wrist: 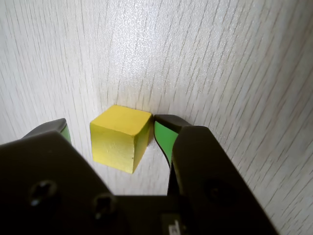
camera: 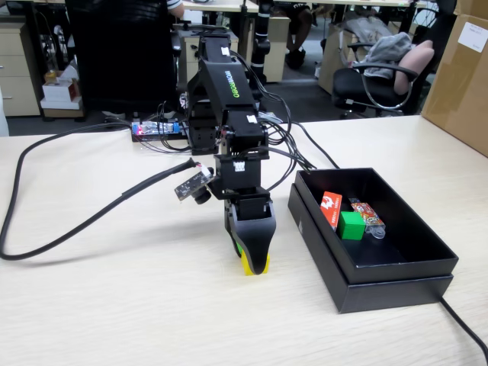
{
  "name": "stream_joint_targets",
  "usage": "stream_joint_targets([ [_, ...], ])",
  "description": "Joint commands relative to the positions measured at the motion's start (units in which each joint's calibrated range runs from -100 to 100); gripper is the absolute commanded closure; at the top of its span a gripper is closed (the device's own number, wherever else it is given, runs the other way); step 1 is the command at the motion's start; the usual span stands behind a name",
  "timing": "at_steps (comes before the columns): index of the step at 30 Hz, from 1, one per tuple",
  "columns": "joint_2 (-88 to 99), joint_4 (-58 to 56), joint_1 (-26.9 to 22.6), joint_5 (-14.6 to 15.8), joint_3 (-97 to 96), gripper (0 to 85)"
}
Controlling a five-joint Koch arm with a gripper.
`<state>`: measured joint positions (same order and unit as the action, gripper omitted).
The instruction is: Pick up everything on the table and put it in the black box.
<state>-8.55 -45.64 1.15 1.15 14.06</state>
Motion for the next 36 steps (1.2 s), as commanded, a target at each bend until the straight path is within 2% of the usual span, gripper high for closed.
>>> stream_joint_targets([
  [1,1.1,-1.2,-0.6,0.0,0.5,51.1],
  [3,1.1,-1.5,-0.7,0.0,0.2,57.2],
  [6,1.1,-1.7,-0.8,-0.1,-0.5,58.4],
  [8,1.1,-1.7,-0.7,-0.1,-0.5,70.9],
  [10,1.1,-1.7,-0.7,-0.1,-0.5,79.0],
  [16,2.4,-2.6,-0.5,-0.1,-0.7,79.9],
  [21,14.6,-11.6,-1.2,0.8,-1.1,79.9],
  [22,21.9,-15.1,-2.1,1.1,-3.6,79.9],
  [28,51.3,-15.5,-5.4,1.7,-20.7,79.9],
  [30,63.6,-16.0,-8.1,2.3,-25.8,79.9],
  [36,67.7,-16.3,-13.3,3.5,-19.0,79.9],
])
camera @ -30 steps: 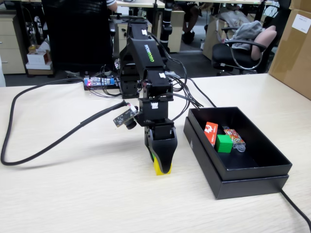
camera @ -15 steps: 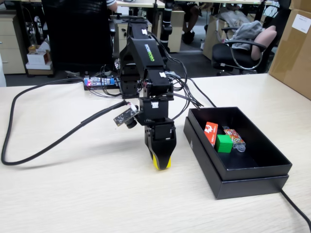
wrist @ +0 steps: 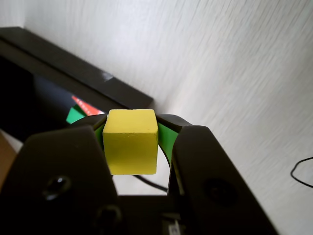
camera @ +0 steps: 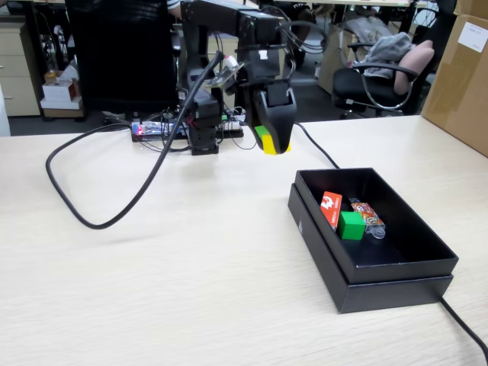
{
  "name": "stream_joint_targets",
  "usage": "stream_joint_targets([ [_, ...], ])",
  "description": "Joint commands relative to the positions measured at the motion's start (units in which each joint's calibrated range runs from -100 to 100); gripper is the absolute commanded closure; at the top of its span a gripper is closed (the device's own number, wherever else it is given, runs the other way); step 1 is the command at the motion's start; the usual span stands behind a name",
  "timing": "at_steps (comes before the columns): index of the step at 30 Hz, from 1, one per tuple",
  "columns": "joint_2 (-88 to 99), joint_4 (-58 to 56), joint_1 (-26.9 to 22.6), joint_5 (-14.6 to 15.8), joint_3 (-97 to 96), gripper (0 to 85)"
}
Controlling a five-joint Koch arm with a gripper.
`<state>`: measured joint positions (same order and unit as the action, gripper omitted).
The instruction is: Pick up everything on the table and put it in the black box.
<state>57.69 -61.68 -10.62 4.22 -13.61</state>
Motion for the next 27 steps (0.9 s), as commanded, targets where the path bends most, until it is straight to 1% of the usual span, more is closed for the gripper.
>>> stream_joint_targets([
  [1,0.2,-0.2,-2.1,0.5,10.4,79.9],
  [4,-10.4,-0.2,-3.7,0.9,21.6,79.9],
  [6,-23.9,-0.3,-4.3,1.5,33.2,79.9],
  [8,-32.4,-0.2,-4.5,1.9,37.6,79.9],
  [12,-45.2,-0.2,-4.6,2.3,41.0,79.9],
  [14,-48.2,-0.2,-4.6,2.4,40.8,79.9],
  [22,-51.6,0.6,-4.5,2.8,35.2,79.4],
  [23,-51.6,0.6,-4.6,2.8,34.8,78.7],
  [24,-51.8,0.6,-4.6,2.7,34.2,70.5],
  [25,-51.8,0.6,-4.6,2.7,33.6,67.0],
  [27,-51.8,0.6,-4.6,2.6,33.0,63.8],
])
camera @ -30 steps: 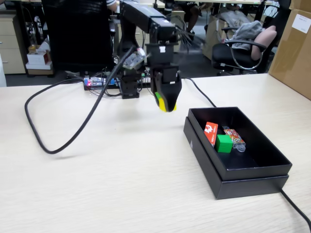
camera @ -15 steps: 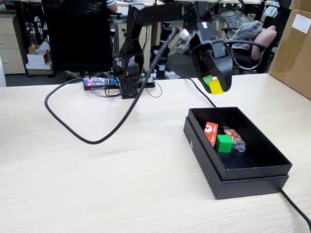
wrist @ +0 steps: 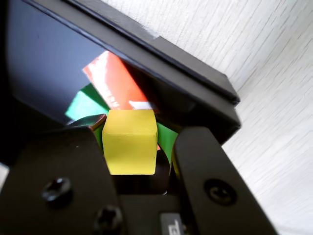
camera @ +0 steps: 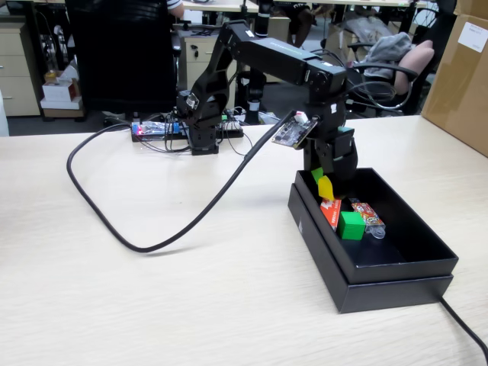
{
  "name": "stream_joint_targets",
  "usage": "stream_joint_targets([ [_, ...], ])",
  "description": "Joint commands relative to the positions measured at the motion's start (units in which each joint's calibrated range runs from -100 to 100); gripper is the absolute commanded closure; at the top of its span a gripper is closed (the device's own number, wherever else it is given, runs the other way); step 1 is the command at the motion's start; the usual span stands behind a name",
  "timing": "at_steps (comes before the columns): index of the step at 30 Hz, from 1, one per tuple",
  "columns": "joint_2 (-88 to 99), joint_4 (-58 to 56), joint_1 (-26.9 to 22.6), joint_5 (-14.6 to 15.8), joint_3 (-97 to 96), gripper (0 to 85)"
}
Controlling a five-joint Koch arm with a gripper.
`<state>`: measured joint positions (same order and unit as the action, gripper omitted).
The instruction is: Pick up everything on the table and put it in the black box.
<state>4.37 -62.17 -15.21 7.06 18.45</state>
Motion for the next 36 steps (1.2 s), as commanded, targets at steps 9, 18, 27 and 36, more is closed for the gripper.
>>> stream_joint_targets([
  [9,7.9,1.0,0.8,-0.5,-0.8,48.0],
  [18,38.3,4.5,8.1,-1.5,-12.0,41.5],
  [27,65.7,25.8,14.7,-8.5,-50.0,41.5],
  [36,83.4,30.7,19.2,-10.1,-76.5,37.2],
])
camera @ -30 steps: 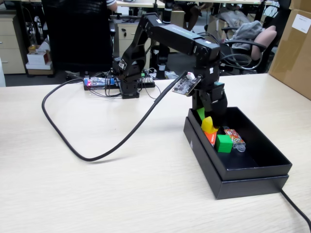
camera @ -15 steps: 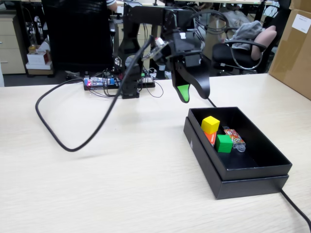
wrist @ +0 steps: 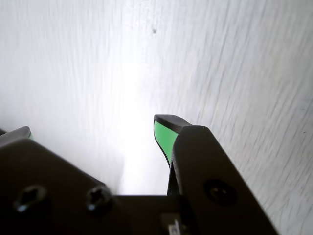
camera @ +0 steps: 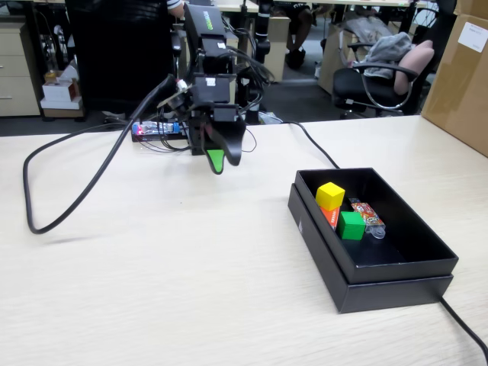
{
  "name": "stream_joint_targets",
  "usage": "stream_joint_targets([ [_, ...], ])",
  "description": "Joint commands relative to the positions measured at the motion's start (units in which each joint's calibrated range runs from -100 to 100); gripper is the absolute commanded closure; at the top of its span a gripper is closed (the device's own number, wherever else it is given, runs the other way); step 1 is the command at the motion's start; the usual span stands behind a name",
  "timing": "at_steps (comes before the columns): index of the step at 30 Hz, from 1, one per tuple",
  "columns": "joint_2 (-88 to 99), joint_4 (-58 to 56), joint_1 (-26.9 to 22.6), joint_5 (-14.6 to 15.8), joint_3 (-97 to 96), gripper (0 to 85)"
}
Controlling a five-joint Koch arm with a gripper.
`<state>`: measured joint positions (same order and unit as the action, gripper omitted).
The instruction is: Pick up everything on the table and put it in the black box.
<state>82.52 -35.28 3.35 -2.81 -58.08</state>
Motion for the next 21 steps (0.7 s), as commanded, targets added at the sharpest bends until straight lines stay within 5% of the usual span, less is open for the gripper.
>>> stream_joint_targets([
  [1,6.8,4.0,0.7,-0.3,-2.3,37.2],
  [21,17.1,27.6,-2.9,2.3,-27.8,37.2],
])
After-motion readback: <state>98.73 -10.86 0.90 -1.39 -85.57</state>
